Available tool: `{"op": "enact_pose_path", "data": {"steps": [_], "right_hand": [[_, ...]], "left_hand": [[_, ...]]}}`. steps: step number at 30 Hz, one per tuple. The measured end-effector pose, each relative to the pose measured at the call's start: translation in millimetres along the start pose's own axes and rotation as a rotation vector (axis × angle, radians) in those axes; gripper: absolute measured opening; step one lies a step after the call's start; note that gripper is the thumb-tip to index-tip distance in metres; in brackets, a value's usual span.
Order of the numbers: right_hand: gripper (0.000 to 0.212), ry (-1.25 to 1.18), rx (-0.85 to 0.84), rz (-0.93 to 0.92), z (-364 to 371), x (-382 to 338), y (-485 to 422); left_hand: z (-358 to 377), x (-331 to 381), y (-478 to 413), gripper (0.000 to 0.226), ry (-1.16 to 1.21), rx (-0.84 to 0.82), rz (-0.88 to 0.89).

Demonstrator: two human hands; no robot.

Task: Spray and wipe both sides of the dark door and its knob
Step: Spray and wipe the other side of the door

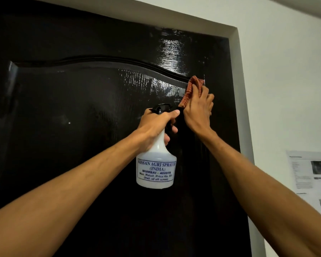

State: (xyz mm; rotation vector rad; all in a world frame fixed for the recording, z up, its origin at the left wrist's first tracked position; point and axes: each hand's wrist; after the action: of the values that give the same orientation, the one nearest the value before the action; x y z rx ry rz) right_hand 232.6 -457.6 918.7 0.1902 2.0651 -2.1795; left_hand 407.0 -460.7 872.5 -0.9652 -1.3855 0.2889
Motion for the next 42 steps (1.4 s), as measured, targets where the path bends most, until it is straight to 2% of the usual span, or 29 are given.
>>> {"op": "enact_pose_path", "data": {"steps": [3, 7, 11, 17, 22, 26, 31, 37, 40, 42], "right_hand": [[0.047, 0.001, 0.029, 0.026, 0, -13, -25], [0.039, 0.052, 0.082, -0.062, 2, -1, -12], [0.039, 0.151, 0.144, 0.019, 6, -24, -31], [0.040, 0.200, 0.051, -0.217, 40, -102, -37], [0.040, 0.142, 0.018, -0.341, 73, -183, -45], [0.039, 0.144, 0.011, -0.426, 93, -232, -39], [0.037, 0.119, -0.043, -0.568, 118, -290, -22], [0.040, 0.128, -0.117, -0.834, 135, -339, -5], [0.041, 0.151, -0.133, -0.886, 139, -367, 0], [0.043, 0.167, -0.132, -0.884, 141, -380, 7]], "left_hand": [[-3, 5, -18, 0.063, -0.017, 0.025, 0.003], [-17, 6, -26, 0.060, -0.031, 0.026, 0.007], [-49, 7, -28, 0.061, -0.046, 0.035, 0.019], [-130, 6, -25, 0.060, -0.092, 0.138, 0.022], [-199, 19, -12, 0.039, -0.136, 0.233, 0.017], [-242, 25, -8, 0.052, -0.180, 0.311, 0.023], [-298, 26, 6, 0.056, -0.214, 0.391, 0.014], [-343, 25, 34, 0.041, -0.248, 0.449, -0.020], [-364, 23, 50, 0.040, -0.280, 0.484, -0.036], [-375, 20, 62, 0.029, -0.314, 0.495, -0.039]]}}
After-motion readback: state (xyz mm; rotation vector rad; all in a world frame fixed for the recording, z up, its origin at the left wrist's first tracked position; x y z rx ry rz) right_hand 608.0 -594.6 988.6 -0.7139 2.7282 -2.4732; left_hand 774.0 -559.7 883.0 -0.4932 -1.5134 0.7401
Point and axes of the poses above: each hand's wrist, its own y-axis away from the middle knuckle, its own z-axis out of the palm, x = y × z, and after that the axes turned 3 degrees about z, right-handed
